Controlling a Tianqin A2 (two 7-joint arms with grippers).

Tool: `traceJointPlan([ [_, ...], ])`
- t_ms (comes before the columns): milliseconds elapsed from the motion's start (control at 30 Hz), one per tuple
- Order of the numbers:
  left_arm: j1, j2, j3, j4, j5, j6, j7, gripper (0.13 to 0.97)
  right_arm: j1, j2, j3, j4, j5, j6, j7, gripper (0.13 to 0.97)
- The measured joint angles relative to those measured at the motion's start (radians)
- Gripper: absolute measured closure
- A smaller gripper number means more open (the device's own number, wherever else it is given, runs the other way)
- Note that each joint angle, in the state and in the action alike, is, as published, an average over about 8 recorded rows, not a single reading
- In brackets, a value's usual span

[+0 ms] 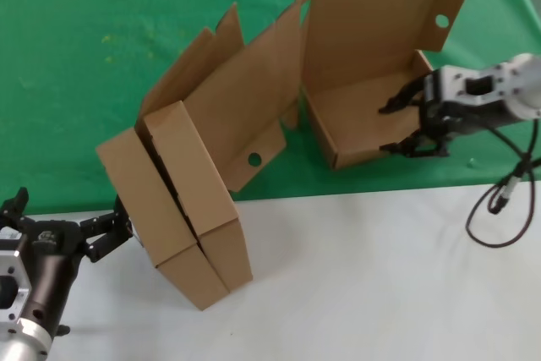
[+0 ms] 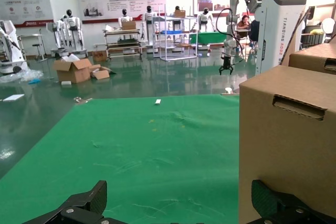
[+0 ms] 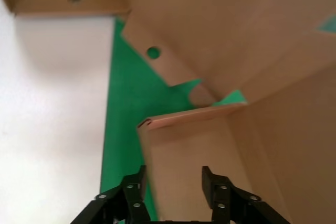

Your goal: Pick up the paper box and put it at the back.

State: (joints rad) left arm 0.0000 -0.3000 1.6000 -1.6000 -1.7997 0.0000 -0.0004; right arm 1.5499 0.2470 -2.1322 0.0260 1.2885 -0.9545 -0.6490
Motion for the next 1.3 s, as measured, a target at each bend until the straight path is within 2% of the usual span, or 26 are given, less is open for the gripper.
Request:
traceJointPlan([
  [33, 0.000, 0.000, 0.000, 0.000, 0.000, 0.000, 0.000, 0.132, -0.004, 0.016, 0.017, 0.006, 0.017, -0.012, -0.005, 0.769],
  [233, 0.000, 0.000, 0.000, 0.000, 0.000, 0.000, 0.000, 0.132, -0.096, 0.140, 0.157, 0.147, 0.161, -0.092, 0.032, 0.631],
  [400, 0.000, 0.000, 0.000, 0.000, 0.000, 0.000, 0.000, 0.132, -0.269, 0.226, 0.310, 0.357, 0.332, -0.150, 0.142, 0.533],
  [533, 0.000, 0.000, 0.000, 0.000, 0.000, 0.000, 0.000, 0.132, -0.432, 0.238, 0.456, 0.514, 0.469, -0.186, 0.270, 0.428],
  [600, 0.000, 0.000, 0.000, 0.000, 0.000, 0.000, 0.000, 0.132, -0.517, 0.218, 0.539, 0.591, 0.525, -0.192, 0.342, 0.376],
  [700, 0.000, 0.000, 0.000, 0.000, 0.000, 0.000, 0.000, 0.132, -0.645, 0.161, 0.667, 0.705, 0.580, -0.170, 0.447, 0.376],
  [867, 0.000, 0.000, 0.000, 0.000, 0.000, 0.000, 0.000, 0.132, -0.874, -0.002, 0.888, 0.925, 0.625, -0.069, 0.598, 0.302],
  [967, 0.000, 0.000, 0.000, 0.000, 0.000, 0.000, 0.000, 0.132, -1.014, -0.105, 0.986, 1.065, 0.648, 0.000, 0.661, 0.247],
  [1100, 0.000, 0.000, 0.000, 0.000, 0.000, 0.000, 0.000, 0.132, -1.136, -0.178, 1.027, 1.187, 0.673, 0.073, 0.707, 0.209],
  [1300, 0.000, 0.000, 0.000, 0.000, 0.000, 0.000, 0.000, 0.132, -1.172, -0.176, 1.004, 1.222, 0.673, 0.126, 0.710, 0.147],
])
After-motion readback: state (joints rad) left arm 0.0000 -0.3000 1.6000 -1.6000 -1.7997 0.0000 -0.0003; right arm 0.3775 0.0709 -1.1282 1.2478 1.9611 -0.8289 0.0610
